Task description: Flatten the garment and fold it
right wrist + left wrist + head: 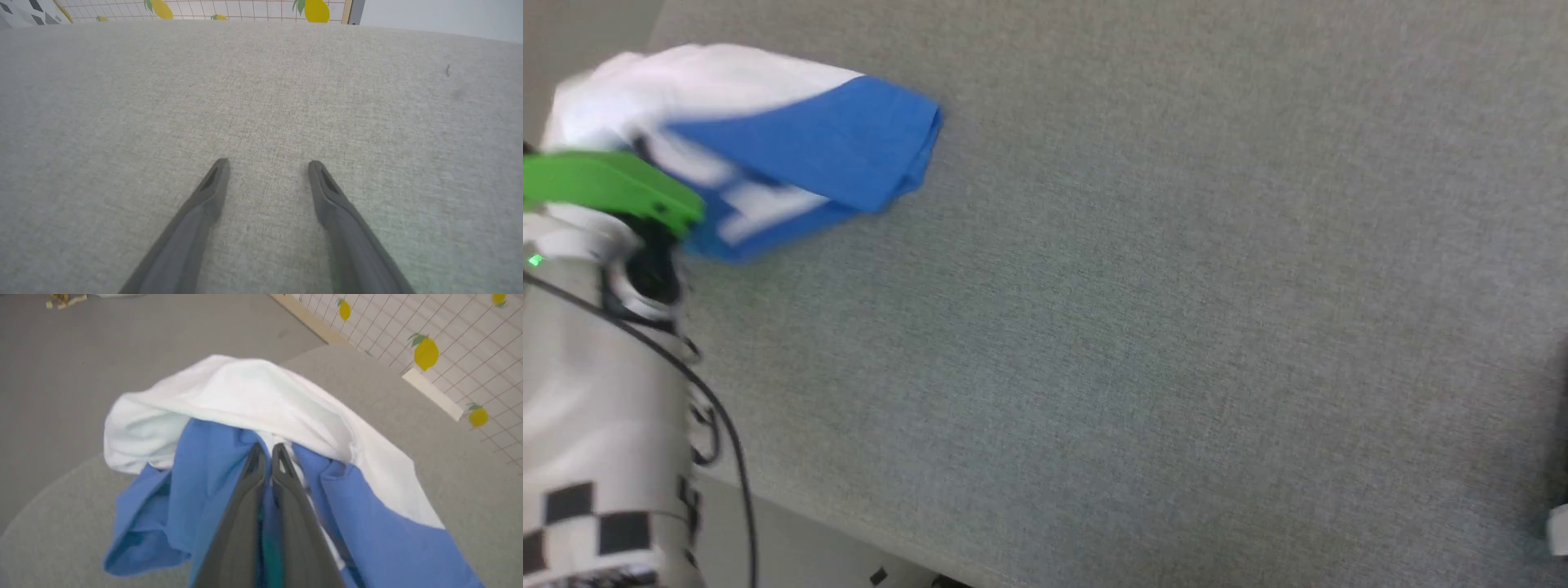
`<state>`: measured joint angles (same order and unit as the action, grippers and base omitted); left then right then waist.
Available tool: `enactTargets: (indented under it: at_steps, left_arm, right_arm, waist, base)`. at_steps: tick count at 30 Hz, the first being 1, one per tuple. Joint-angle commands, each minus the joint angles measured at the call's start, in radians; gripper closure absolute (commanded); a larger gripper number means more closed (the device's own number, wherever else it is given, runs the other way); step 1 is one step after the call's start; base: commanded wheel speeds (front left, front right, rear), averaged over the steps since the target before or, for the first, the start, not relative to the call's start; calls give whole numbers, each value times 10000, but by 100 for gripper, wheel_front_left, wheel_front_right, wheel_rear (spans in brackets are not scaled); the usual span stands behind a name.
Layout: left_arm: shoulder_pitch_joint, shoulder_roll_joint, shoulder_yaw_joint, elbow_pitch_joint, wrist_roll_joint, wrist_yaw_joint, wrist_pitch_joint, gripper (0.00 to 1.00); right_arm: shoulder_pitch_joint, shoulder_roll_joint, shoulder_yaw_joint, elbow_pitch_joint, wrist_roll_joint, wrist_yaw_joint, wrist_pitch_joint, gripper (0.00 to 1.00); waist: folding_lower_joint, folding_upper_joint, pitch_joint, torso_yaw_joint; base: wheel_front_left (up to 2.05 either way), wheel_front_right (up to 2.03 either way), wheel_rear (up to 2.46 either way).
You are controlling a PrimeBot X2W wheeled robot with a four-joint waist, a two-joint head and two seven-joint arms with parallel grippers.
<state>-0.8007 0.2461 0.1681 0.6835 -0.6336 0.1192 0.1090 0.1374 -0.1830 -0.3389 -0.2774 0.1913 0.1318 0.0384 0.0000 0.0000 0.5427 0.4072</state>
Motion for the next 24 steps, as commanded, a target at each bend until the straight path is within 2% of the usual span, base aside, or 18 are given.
enactTargets:
  at_steps: [1,7,14,19,24]
  left_arm:
    - [-362,247,40,-187,176,-195,-457,100]
    - [-1472,737,45,-1141,156,-870,-1191,100]
    - [-3124,947,-582,-2660,203,-1287,-541,100]
    - [-4553,524,-1351,-3309,102,-1538,210,100]
    - [-5663,-353,-1928,-3132,-416,-1616,1083,100]
  right_arm:
    - [-17,158,216,333,-39,-11,6,0]
    - [-331,620,801,1208,-152,-11,-383,0]
    - [-716,1075,1243,2348,-149,-11,-976,0]
    - [-1005,1270,1505,3152,-95,-11,-1420,0]
    - [-1220,1319,1717,3812,62,-11,-1782,0]
  waist:
    - [0,0,-661,-17]
    - [0,0,-1861,-384]
    - [0,0,-2970,-1147]
    - [0,0,-3701,-1955]
    - [0,0,-4181,-2717]
  base:
    - [0,0,0]
    - [0,0,0]
    - [0,0,0]
    - [0,0,0]
    - [0,0,0]
